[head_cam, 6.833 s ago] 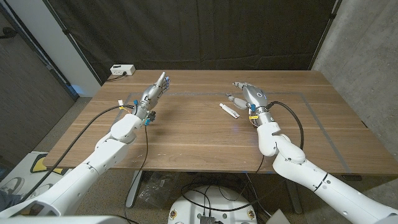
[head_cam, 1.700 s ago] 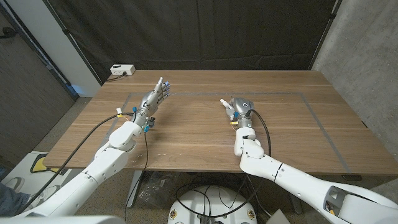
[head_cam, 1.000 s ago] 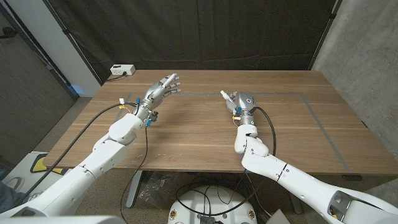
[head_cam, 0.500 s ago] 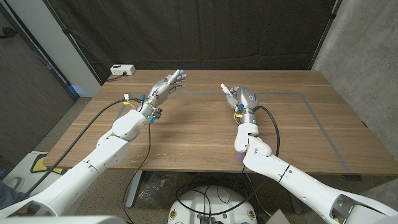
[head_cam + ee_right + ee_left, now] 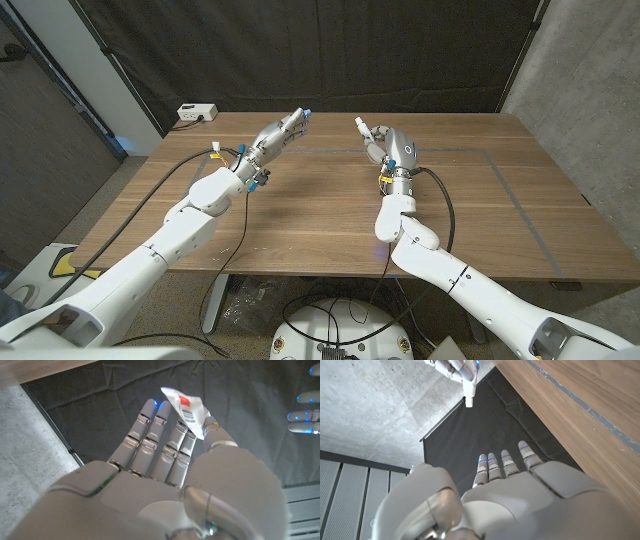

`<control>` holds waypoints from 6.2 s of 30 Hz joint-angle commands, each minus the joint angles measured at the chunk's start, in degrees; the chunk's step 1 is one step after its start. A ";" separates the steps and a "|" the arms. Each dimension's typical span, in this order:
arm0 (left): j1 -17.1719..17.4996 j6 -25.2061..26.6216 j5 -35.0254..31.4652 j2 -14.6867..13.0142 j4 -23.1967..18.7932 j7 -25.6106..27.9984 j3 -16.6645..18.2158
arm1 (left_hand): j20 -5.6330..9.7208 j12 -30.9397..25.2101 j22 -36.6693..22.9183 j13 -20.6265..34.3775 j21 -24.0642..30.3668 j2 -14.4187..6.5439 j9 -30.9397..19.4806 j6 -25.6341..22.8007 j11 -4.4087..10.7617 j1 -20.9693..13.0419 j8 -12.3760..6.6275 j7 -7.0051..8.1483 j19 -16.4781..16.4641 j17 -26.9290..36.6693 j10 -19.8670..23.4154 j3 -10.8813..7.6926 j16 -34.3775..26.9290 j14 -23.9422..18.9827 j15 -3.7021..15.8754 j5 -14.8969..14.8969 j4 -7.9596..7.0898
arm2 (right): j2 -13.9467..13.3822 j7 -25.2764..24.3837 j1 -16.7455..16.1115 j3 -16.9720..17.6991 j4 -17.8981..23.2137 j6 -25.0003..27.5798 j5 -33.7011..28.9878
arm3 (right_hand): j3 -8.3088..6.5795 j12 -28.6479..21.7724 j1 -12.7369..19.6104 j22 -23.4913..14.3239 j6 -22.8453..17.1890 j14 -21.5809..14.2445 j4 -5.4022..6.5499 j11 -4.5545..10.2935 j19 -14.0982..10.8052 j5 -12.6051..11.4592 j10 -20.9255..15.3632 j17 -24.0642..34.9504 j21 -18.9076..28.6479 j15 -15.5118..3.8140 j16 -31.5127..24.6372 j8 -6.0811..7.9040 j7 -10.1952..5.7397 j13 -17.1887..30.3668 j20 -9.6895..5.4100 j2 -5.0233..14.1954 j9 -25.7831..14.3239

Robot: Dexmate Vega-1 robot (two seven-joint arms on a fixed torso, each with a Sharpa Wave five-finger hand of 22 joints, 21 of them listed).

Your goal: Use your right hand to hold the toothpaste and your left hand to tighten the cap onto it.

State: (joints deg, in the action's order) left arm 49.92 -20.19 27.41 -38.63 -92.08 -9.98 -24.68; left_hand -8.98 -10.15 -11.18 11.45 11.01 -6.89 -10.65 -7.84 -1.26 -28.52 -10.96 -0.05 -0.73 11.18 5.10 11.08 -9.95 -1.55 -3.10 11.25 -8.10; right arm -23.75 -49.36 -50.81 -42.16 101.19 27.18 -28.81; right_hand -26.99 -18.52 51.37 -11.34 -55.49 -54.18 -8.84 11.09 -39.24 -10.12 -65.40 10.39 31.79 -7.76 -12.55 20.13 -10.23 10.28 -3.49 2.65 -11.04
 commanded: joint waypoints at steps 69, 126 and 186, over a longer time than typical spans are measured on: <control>-11.83 -1.12 1.12 6.97 8.11 -15.45 -8.51 | 0.83 -1.49 -0.13 -0.14 0.54 0.98 -0.16 2.49 -3.76 2.92 -0.27 -3.58 7.54 -0.13 -6.35 2.82 -1.00 6.90 -2.42 1.54 0.51 | 3.09 -8.93 -3.02 2.96 -3.91 -12.36 -0.06 | -1.20 1.57 0.50 0.06 -2.16 -2.03 0.16 0.11 0.80 0.14 -2.04 0.19 1.19 -4.18 1.22 -0.35 -0.42 0.27 -4.64 0.62 -0.37; -13.64 -1.14 2.50 8.19 10.65 -19.37 -9.61 | 0.84 -1.83 -0.06 -0.27 1.11 0.63 -0.15 1.99 -4.68 2.42 -0.46 -4.57 7.57 -0.25 -5.82 3.09 -1.24 5.79 -3.19 1.87 1.04 | 2.63 -8.06 -4.66 2.70 -0.86 -13.69 -1.65 | -1.53 2.78 0.41 0.19 -2.38 -2.49 0.21 0.03 1.02 0.19 -2.62 0.27 1.90 -4.27 1.49 -1.12 -0.46 0.36 -4.69 0.58 -0.42; -11.23 -0.30 2.85 8.01 8.96 -15.74 -8.63 | 0.80 -1.84 -0.02 -0.33 1.53 -0.11 -0.12 4.10 -4.14 1.13 0.07 -0.42 7.36 -0.30 -5.68 2.94 -1.19 5.18 -2.65 1.93 1.75 | 2.63 -7.11 -2.58 3.41 -3.01 -9.51 0.39 | -1.72 3.83 0.22 0.64 -2.74 -2.68 0.30 0.01 1.13 0.21 -2.96 0.32 2.18 -4.24 1.60 -1.86 -0.34 0.44 -4.72 0.51 -0.49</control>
State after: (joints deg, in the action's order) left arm 40.25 -20.31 30.38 -31.50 -84.85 -24.29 -32.57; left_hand -8.09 -11.70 -11.20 10.91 12.40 -6.94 -10.68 -3.49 -5.52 -27.09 -10.97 -0.52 6.68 10.95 -0.61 13.89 -11.06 4.01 -5.63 12.80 -6.71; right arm -20.73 -56.06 -53.15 -38.68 97.36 17.83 -28.39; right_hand -28.29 -14.75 51.63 -10.65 -56.52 -56.22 -8.44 11.11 -38.44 -9.45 -68.05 10.52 33.77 -8.38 -11.00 18.13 -9.23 10.54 -3.68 2.81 -11.33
